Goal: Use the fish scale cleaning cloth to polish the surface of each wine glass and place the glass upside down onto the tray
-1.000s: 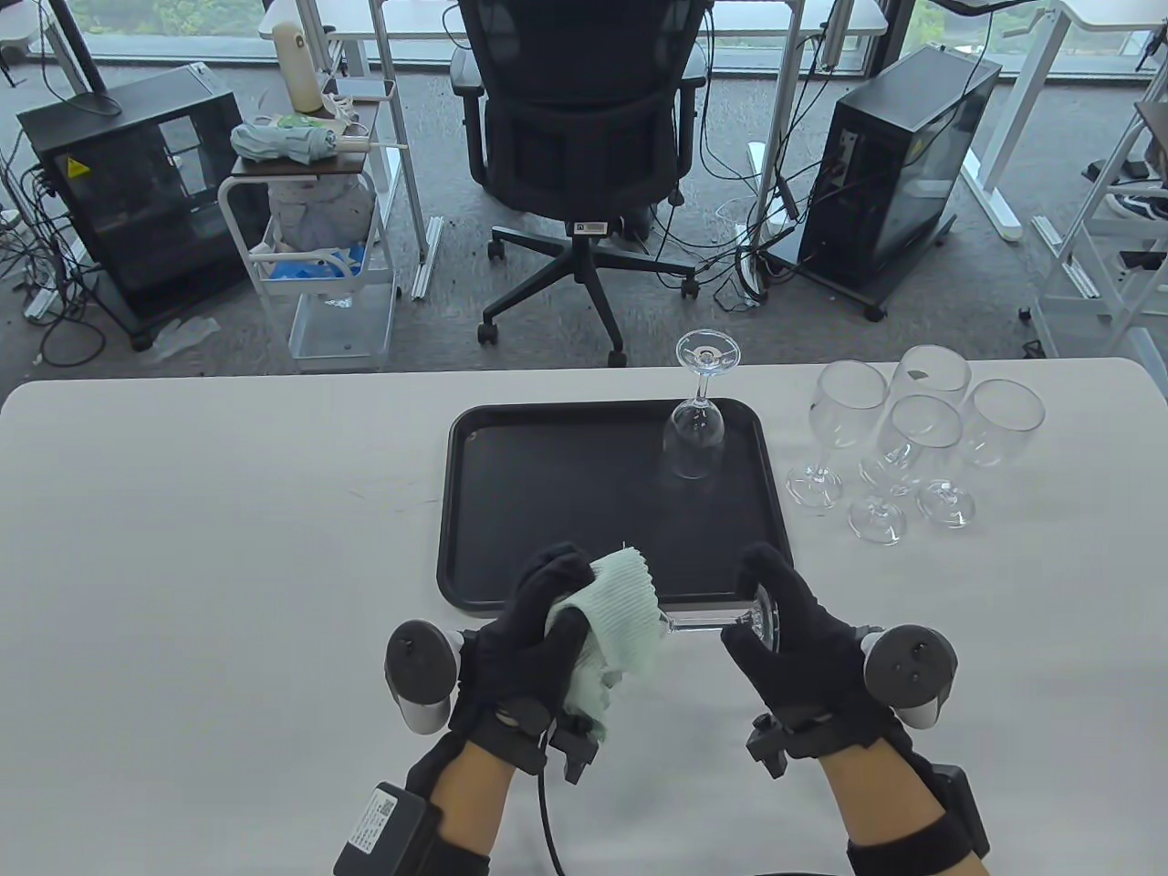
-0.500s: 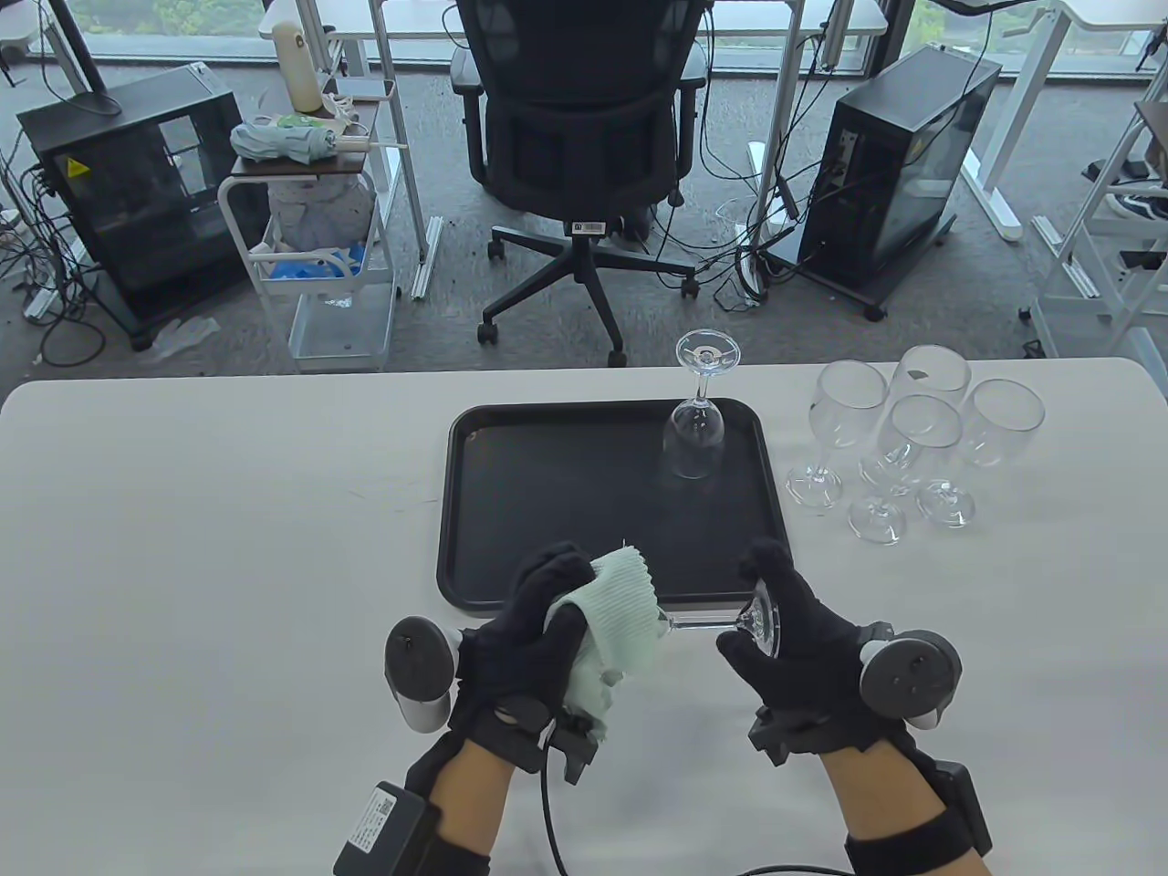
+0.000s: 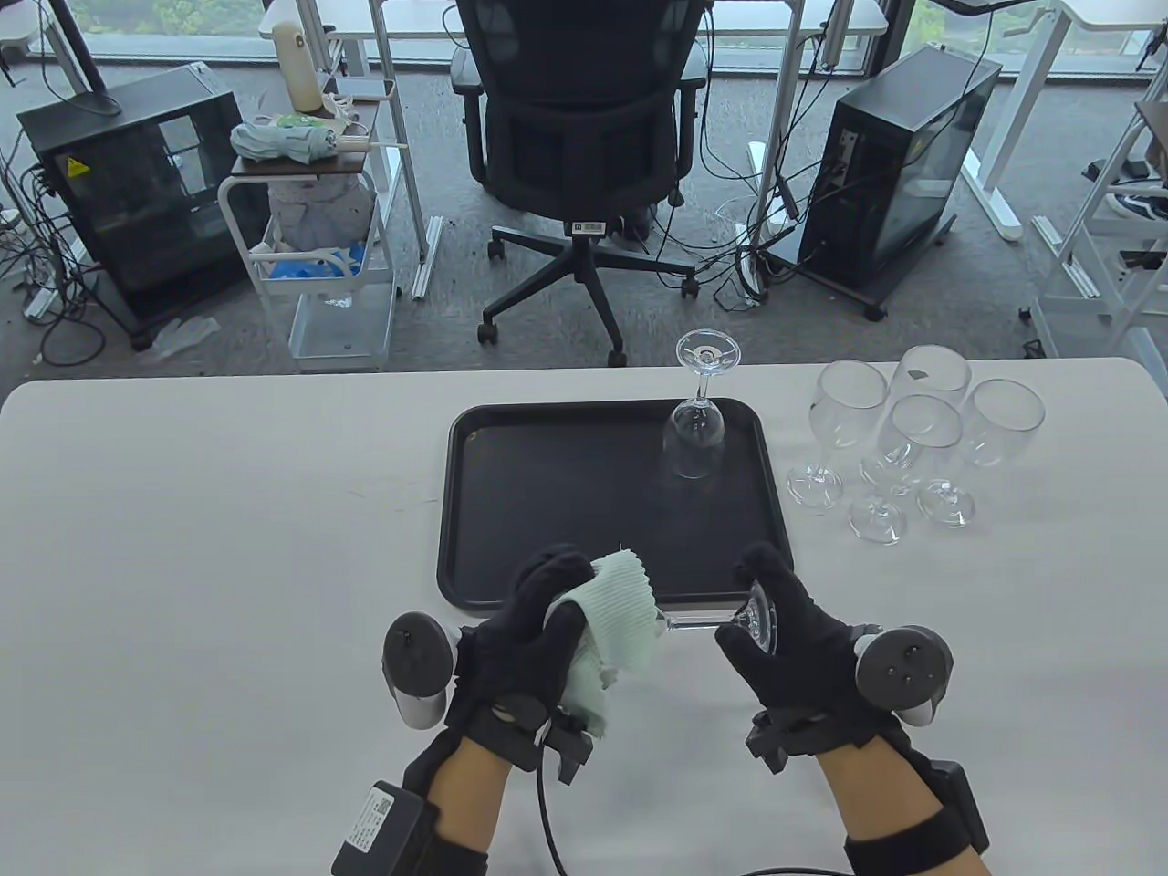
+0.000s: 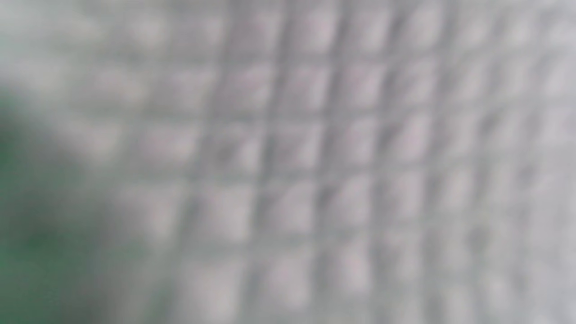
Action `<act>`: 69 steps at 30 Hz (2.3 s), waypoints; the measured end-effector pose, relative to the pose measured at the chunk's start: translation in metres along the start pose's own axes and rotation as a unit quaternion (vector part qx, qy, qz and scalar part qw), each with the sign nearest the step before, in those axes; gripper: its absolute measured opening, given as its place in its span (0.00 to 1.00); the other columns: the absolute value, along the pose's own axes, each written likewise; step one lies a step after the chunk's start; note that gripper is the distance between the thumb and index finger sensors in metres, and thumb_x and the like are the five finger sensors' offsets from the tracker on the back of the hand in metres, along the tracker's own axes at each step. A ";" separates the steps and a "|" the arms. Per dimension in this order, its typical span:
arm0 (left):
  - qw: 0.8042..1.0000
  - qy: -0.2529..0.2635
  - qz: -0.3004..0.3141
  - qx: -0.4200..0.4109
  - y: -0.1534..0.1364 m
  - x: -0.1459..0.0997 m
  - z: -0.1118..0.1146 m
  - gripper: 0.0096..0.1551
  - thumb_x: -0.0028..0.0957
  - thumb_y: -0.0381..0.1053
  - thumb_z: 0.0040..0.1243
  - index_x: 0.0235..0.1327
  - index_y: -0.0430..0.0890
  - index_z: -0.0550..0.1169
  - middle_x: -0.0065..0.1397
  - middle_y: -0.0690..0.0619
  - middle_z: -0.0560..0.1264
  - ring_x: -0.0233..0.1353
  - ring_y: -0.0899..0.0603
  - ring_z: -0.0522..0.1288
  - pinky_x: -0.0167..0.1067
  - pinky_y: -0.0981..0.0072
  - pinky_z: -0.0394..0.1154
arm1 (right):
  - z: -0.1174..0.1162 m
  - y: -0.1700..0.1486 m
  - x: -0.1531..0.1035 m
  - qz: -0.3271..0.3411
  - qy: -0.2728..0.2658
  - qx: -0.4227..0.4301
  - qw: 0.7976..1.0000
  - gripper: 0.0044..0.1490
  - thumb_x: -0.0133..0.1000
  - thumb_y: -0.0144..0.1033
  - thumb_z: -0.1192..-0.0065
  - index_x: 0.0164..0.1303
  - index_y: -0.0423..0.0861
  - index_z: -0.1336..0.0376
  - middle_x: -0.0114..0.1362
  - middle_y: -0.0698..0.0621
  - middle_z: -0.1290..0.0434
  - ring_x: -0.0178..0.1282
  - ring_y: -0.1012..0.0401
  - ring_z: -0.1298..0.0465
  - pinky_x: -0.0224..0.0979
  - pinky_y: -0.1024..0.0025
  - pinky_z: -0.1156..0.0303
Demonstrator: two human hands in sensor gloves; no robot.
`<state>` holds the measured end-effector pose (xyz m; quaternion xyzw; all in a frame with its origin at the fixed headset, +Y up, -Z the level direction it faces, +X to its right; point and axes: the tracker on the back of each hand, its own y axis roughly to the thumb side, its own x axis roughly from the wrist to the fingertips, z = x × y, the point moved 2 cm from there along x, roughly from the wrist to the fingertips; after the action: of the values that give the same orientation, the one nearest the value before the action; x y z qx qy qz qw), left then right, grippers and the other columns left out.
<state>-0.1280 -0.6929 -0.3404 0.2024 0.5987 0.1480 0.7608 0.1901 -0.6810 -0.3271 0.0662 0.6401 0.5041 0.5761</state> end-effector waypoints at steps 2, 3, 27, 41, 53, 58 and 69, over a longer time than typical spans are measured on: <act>0.999 -0.015 -0.014 -0.033 -0.003 0.001 0.000 0.34 0.58 0.73 0.52 0.73 0.59 0.68 0.82 0.50 0.61 0.76 0.34 0.66 0.52 0.38 0.80 | 0.001 0.006 0.000 0.045 -0.009 -0.044 0.998 0.63 0.51 0.66 0.32 0.79 0.53 0.66 0.80 0.39 0.45 0.54 0.47 0.22 0.49 0.58 0.16; 0.999 -0.021 -0.018 -0.036 -0.005 0.000 0.001 0.34 0.58 0.73 0.52 0.74 0.59 0.67 0.82 0.50 0.60 0.76 0.34 0.66 0.53 0.39 0.80 | 0.002 0.007 -0.001 0.059 -0.019 -0.057 0.996 0.64 0.51 0.66 0.31 0.79 0.53 0.66 0.79 0.40 0.45 0.54 0.48 0.22 0.49 0.59 0.16; 0.999 0.033 0.025 -0.025 -0.003 -0.002 0.001 0.32 0.59 0.69 0.46 0.71 0.56 0.71 0.80 0.51 0.66 0.75 0.36 0.69 0.57 0.37 0.78 | 0.031 -0.010 -0.002 -0.170 -0.051 0.125 0.976 0.50 0.57 0.72 0.47 0.81 0.51 0.49 0.69 0.36 0.33 0.42 0.49 0.21 0.36 0.63 0.20; 0.995 0.060 0.031 -0.068 0.000 -0.001 -0.021 0.31 0.59 0.68 0.46 0.70 0.55 0.72 0.79 0.51 0.68 0.74 0.36 0.71 0.58 0.38 0.78 | -0.080 0.000 0.178 -0.116 0.092 -0.400 0.905 0.52 0.57 0.75 0.41 0.72 0.55 0.62 0.75 0.40 0.43 0.53 0.51 0.26 0.47 0.64 0.21; 0.995 0.064 0.023 -0.073 -0.003 -0.001 -0.026 0.31 0.60 0.68 0.46 0.70 0.55 0.72 0.79 0.51 0.68 0.74 0.36 0.71 0.59 0.37 0.78 | -0.145 -0.048 0.230 -0.216 0.129 -0.431 0.866 0.46 0.56 0.72 0.37 0.73 0.56 0.52 0.79 0.40 0.43 0.59 0.48 0.26 0.51 0.60 0.21; 0.995 0.068 0.026 -0.072 -0.002 -0.001 -0.029 0.31 0.60 0.68 0.46 0.70 0.55 0.72 0.79 0.51 0.68 0.74 0.36 0.71 0.59 0.37 0.78 | -0.150 -0.065 0.232 -0.286 0.175 -0.398 0.854 0.54 0.54 0.74 0.38 0.84 0.63 0.56 0.88 0.43 0.58 0.77 0.39 0.35 0.67 0.47 0.26; 0.995 0.063 0.025 -0.074 -0.002 0.000 -0.027 0.31 0.60 0.68 0.45 0.70 0.55 0.72 0.79 0.51 0.68 0.75 0.36 0.71 0.59 0.37 0.77 | -0.076 -0.029 0.148 -0.185 0.133 -0.270 0.936 0.48 0.55 0.71 0.40 0.81 0.57 0.47 0.85 0.45 0.42 0.74 0.44 0.30 0.66 0.49 0.24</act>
<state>-0.1541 -0.6911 -0.3465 0.1504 0.6276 0.2236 0.7304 0.0951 -0.6399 -0.4603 -0.2786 0.5514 0.5468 0.5650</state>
